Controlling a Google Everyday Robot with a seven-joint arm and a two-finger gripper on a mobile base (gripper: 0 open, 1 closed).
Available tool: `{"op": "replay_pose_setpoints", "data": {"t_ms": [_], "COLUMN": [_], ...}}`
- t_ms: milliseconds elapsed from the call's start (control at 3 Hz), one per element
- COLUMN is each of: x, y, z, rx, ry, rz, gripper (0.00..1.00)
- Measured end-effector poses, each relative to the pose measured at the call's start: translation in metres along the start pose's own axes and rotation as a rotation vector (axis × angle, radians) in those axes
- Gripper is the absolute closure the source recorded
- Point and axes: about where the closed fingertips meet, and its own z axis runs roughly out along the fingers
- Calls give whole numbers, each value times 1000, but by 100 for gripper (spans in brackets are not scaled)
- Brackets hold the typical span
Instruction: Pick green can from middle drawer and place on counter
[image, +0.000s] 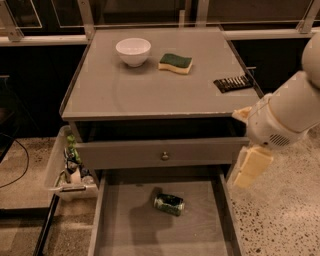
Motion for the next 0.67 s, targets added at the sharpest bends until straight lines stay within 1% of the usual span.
{"op": "replay_pose_setpoints", "data": {"t_ms": [333,667], "x": [-13,-13], "y": [11,11], "z": [33,33], "rx": [13,13], "ry": [-89,-89], "rz": [-68,-68], "gripper": [0,0]}}
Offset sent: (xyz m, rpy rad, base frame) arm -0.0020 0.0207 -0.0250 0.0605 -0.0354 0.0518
